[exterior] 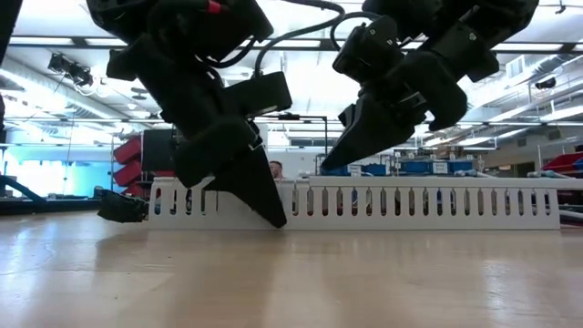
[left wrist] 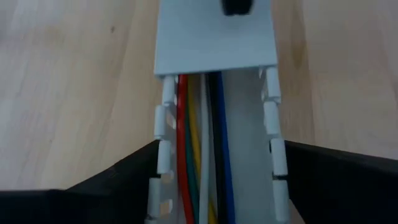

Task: Ziptie cables
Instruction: Close the white cable duct

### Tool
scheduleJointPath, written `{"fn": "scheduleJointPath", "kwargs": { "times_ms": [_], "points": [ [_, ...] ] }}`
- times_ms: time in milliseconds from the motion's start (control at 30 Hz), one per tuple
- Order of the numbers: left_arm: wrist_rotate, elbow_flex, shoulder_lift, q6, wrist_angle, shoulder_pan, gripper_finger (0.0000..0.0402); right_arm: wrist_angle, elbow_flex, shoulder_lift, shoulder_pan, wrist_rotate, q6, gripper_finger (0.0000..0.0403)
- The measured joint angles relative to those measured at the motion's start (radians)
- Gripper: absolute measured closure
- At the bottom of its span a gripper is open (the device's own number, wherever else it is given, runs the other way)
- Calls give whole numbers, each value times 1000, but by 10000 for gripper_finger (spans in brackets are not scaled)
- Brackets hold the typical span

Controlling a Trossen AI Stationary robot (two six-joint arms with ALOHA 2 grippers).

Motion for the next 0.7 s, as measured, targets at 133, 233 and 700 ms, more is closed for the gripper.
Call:
{"fn": "scheduleJointPath", "kwargs": {
  "times_ms": [133,233,700],
  "points": [
    [-32,0,0,0,10,0,108,-7,0,0,2,-4,0,403],
    [-39,0,-1,0,30,0,108,-10,0,0,2,-3,3,403],
    [1,2,-3,1,59,-2,108,-34,1,-3,13,39,34,402]
  ]
}}
